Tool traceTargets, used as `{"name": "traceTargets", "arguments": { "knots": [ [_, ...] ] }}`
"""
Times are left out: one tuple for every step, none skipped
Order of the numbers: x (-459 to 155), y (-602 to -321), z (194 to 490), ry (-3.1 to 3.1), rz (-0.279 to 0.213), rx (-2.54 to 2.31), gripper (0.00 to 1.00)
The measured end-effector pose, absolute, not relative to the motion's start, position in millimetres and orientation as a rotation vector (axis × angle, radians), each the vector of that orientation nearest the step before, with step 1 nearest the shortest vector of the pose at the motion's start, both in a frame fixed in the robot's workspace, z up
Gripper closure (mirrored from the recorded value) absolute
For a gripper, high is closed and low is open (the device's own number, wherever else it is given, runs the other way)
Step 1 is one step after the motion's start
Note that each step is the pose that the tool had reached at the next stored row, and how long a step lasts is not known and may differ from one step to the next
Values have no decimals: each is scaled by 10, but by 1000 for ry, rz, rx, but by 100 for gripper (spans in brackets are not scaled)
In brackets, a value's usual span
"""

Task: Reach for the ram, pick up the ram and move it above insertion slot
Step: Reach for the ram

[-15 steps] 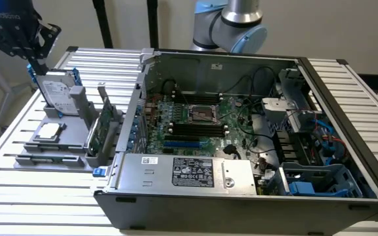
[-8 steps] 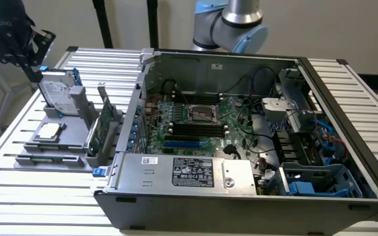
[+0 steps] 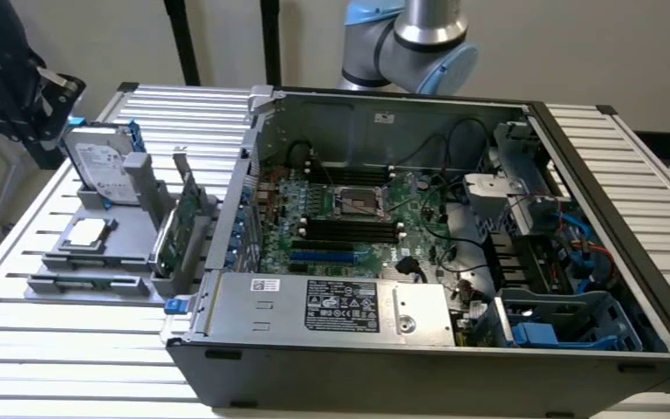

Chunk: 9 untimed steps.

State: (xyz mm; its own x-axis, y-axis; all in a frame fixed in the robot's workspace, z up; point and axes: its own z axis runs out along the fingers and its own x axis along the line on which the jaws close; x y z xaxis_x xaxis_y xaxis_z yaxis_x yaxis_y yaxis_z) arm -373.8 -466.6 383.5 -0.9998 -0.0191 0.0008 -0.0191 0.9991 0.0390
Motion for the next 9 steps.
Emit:
{"name": "traceTargets", "arguments": {
  "knots": [
    [-3744, -4676, 3827, -3140, -61, 30, 89],
    [-3751, -4687, 3820, -3140, -61, 30, 89],
    [-3762, -4701, 3812, -3140, -61, 30, 89],
    [-3775, -4718, 3804, -3140, -61, 30, 89],
    [-3788, -4738, 3796, -3140, -61, 30, 89],
    [-3800, -4752, 3790, -3140, -61, 30, 89],
    [-3809, -4762, 3785, -3140, -61, 30, 89],
    [-3819, -4769, 3781, -3140, -61, 30, 89],
    [-3822, -4773, 3779, -3140, -61, 30, 89]
  ]
}}
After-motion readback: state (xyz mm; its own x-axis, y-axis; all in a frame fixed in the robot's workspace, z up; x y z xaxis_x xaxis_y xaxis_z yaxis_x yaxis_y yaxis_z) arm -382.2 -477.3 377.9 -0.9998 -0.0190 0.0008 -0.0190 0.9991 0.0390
